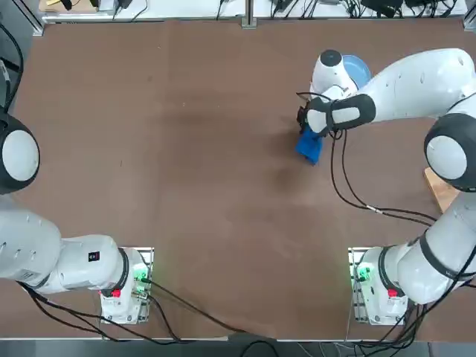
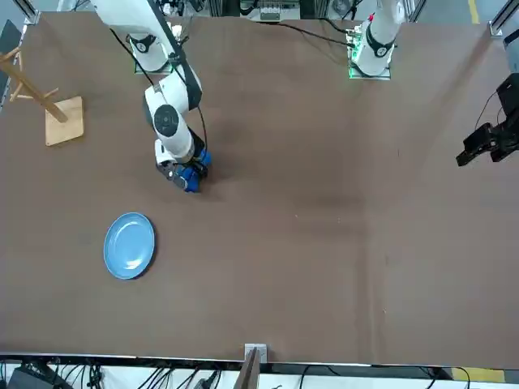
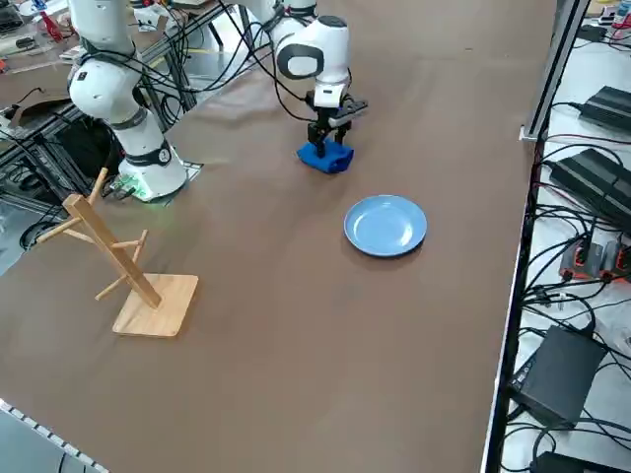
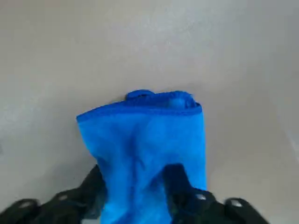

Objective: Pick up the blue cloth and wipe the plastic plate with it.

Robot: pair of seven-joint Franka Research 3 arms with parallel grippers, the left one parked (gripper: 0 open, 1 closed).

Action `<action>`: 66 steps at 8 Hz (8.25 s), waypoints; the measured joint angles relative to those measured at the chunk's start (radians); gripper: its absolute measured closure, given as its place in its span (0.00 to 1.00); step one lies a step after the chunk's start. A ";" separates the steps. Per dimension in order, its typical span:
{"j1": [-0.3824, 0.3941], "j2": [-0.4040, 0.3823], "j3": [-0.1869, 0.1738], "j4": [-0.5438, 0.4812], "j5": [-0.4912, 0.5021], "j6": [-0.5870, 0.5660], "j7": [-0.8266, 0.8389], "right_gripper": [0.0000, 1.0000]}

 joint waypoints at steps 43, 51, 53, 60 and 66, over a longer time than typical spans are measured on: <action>-0.495 0.313 -0.014 0.533 -0.013 -0.068 -0.841 0.94; -0.468 0.262 0.000 0.538 -0.005 -0.175 -0.848 0.94; -0.434 0.261 0.000 0.537 0.000 -0.181 -0.833 0.94; -0.409 0.351 -0.006 0.644 0.000 -0.166 -0.803 0.94; -0.503 0.420 -0.010 0.685 -0.068 -0.078 -0.906 0.94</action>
